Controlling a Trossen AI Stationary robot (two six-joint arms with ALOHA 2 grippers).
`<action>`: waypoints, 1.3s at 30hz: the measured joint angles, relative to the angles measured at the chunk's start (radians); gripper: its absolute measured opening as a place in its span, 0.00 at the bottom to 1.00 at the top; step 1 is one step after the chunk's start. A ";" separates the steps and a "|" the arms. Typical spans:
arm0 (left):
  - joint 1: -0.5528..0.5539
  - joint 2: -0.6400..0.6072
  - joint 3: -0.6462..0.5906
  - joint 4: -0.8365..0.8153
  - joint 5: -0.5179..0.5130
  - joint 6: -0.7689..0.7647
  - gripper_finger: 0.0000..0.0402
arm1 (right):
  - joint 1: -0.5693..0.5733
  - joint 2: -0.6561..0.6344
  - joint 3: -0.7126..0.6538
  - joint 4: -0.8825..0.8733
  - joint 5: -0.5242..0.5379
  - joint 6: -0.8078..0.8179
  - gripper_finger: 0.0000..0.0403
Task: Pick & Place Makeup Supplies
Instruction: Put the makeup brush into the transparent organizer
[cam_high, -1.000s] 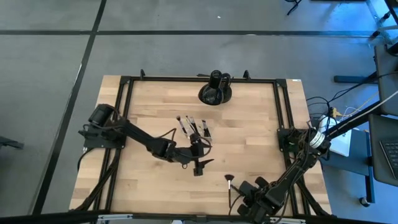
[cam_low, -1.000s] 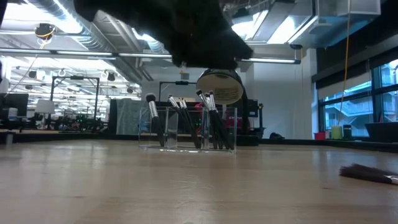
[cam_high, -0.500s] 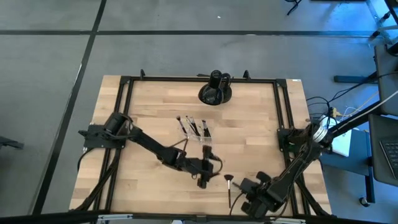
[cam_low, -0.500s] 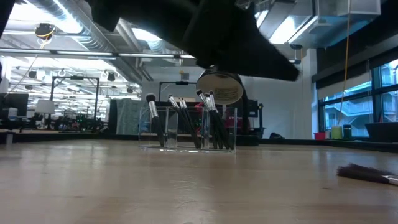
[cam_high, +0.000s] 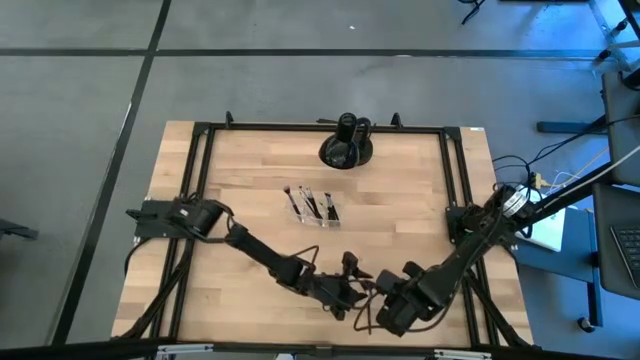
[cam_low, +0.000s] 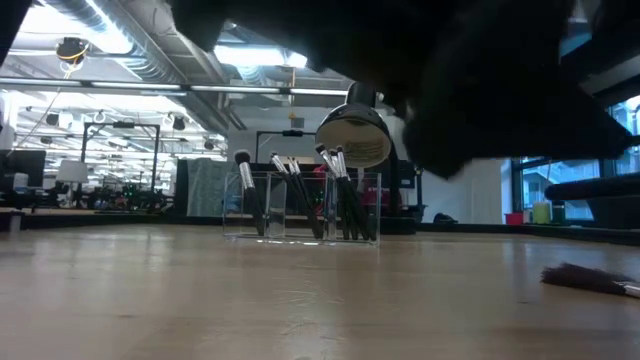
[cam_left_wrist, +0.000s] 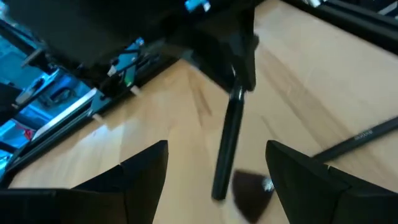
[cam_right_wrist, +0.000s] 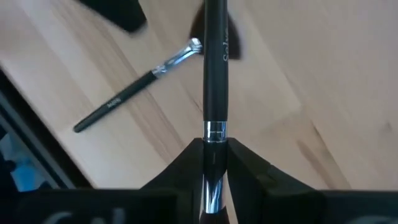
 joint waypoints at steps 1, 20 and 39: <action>-0.002 0.013 0.014 0.001 0.001 0.002 0.66 | -0.007 0.000 0.000 0.010 -0.006 -0.012 0.16; -0.007 0.059 0.059 -0.016 0.039 0.042 0.35 | -0.036 -0.001 0.002 0.105 -0.015 -0.118 0.17; -0.007 0.058 0.059 -0.038 0.044 0.040 0.15 | -0.035 -0.002 0.002 0.104 0.003 -0.131 0.16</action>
